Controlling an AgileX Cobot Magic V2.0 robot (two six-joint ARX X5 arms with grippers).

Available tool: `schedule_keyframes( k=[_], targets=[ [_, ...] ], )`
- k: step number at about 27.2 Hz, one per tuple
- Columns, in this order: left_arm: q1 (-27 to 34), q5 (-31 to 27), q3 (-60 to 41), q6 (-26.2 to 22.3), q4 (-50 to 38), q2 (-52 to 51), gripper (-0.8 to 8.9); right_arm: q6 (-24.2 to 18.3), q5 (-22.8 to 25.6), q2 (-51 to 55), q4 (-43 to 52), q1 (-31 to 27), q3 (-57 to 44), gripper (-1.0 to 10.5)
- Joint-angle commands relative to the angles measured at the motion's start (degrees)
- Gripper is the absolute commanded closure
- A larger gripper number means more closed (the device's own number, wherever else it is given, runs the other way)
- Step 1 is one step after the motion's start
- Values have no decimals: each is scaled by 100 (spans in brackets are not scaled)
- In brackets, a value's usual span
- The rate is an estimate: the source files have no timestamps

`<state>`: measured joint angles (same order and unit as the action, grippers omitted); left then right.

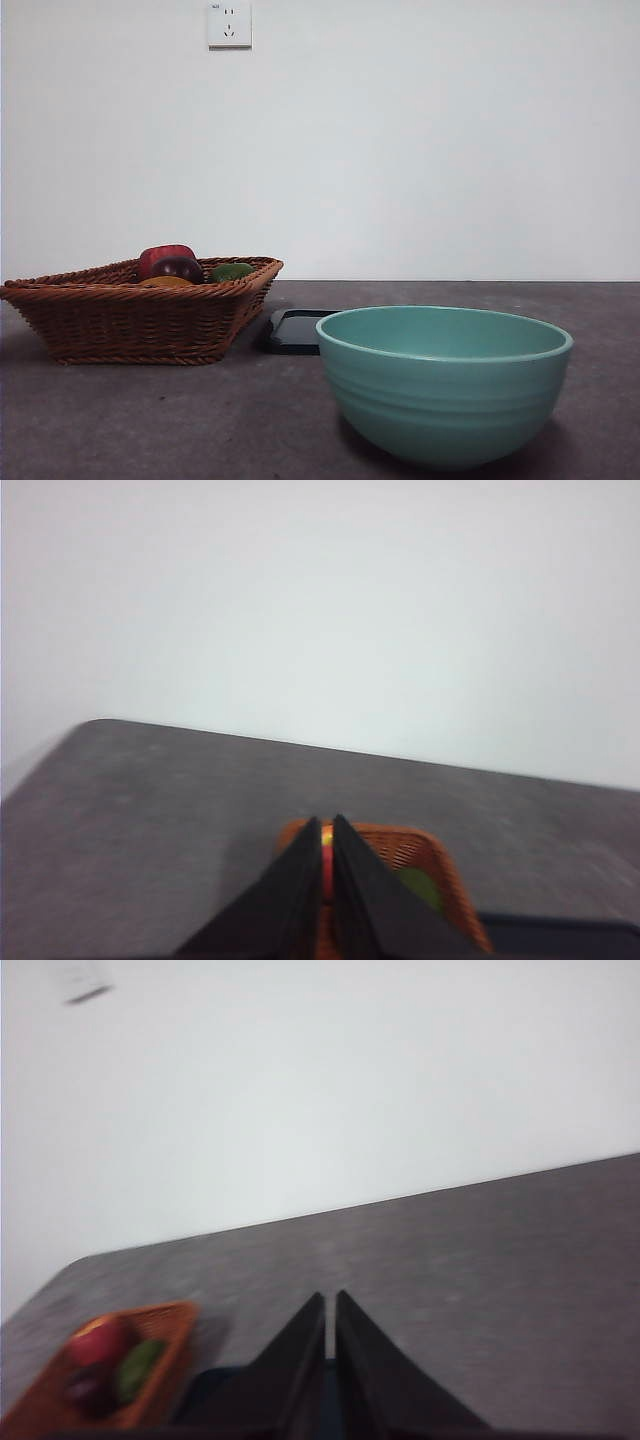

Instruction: Pick up the wifruite, put it on the bowl, pick up the plate, put it on desk

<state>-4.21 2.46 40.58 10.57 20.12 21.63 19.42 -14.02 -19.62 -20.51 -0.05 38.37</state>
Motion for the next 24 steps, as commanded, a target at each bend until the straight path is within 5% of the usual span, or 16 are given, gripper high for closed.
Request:
schedule_keyframes(
  k=[1, 14, 24],
  targets=[
    [-170, 232, 586, -282, 243, 275, 798, -144, -376, -251, -284, 9, 446, 936],
    [-1716, 719, 1709, -452, 951, 901, 799, -448, -1606, -844, -1637, 306, 1982, 936],
    [-2094, 1550, 1725, -424, 1373, 1019, 798, -1491, -1934, -833, -3401, 345, 2494, 936]
  ],
)
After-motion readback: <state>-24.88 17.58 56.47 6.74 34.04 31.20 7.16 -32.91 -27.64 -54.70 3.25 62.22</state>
